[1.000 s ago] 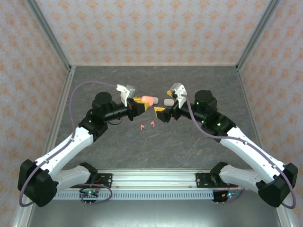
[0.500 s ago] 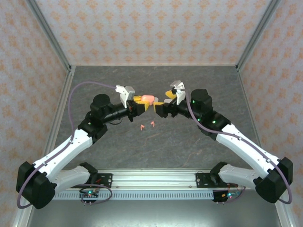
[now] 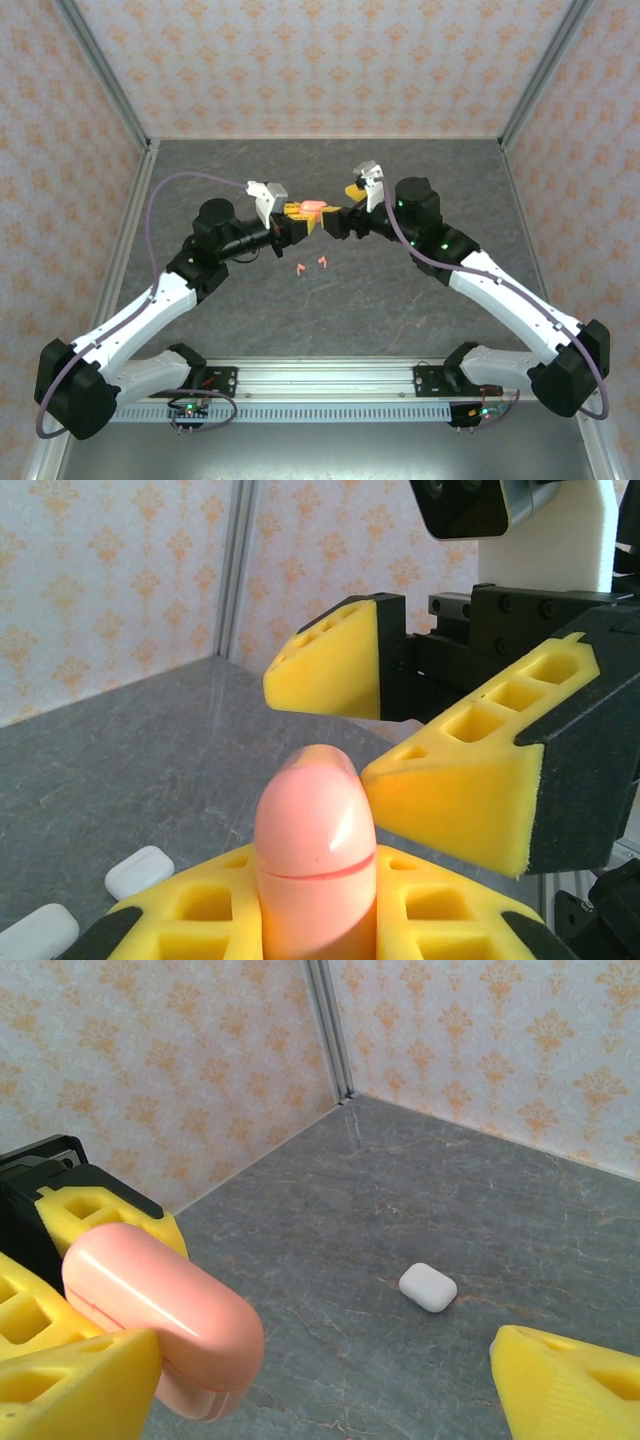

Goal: Insert wireless bluetooth earbuds into charging case

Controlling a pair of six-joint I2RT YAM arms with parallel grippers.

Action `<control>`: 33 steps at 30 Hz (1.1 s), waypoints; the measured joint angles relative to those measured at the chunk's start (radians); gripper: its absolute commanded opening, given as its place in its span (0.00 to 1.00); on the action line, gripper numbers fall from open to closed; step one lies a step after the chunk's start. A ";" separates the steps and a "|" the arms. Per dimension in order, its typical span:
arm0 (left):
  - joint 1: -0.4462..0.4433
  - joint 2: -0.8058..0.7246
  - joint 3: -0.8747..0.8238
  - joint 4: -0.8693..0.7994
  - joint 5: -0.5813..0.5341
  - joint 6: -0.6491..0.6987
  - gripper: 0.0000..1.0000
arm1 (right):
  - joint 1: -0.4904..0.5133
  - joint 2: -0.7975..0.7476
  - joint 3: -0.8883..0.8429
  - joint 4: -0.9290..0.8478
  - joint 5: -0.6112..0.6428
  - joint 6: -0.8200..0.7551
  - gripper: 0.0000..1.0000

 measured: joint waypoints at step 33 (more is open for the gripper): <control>-0.001 -0.229 -0.116 -0.194 -0.315 0.051 0.00 | -0.036 0.105 0.085 -0.296 0.025 0.095 0.77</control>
